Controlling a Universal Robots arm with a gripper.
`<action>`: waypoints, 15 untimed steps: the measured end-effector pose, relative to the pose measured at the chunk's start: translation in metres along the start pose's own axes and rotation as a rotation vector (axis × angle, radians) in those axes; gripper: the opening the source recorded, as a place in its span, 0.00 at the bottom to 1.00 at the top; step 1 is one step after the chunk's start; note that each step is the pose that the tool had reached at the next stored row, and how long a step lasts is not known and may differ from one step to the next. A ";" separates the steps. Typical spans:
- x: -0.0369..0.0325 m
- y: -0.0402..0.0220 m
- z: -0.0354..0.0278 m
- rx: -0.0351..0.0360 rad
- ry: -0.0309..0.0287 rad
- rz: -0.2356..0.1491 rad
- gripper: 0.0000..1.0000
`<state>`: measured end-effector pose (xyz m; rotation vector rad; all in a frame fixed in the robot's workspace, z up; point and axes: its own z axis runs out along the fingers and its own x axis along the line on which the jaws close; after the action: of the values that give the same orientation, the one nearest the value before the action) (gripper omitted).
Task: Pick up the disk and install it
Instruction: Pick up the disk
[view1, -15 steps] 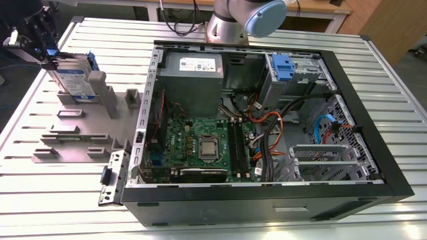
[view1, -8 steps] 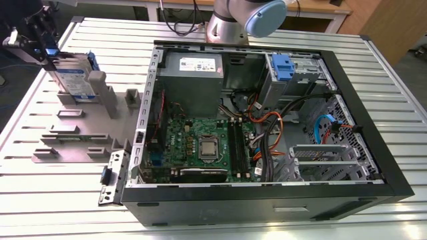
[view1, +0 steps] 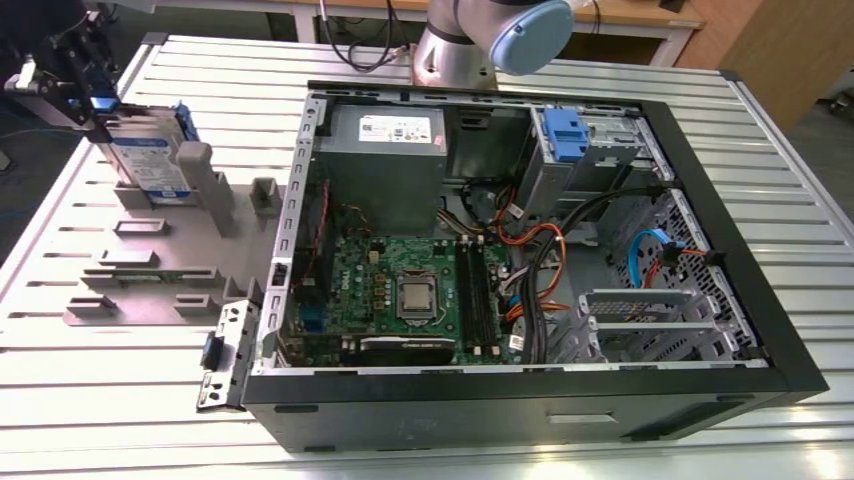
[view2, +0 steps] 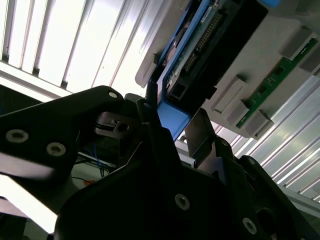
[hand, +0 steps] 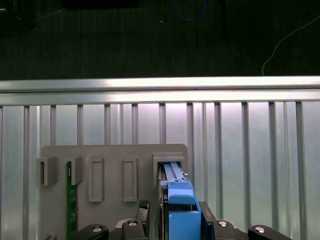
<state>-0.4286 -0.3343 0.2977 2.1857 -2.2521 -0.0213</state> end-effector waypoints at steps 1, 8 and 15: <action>-0.0001 0.0000 0.0001 0.0000 0.0000 0.000 0.49; -0.0007 0.0000 0.0014 0.0000 -0.0014 0.000 0.49; -0.0010 0.0000 0.0017 -0.0001 -0.0018 0.000 0.48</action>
<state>-0.4286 -0.3333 0.2960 2.1865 -2.2530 -0.0234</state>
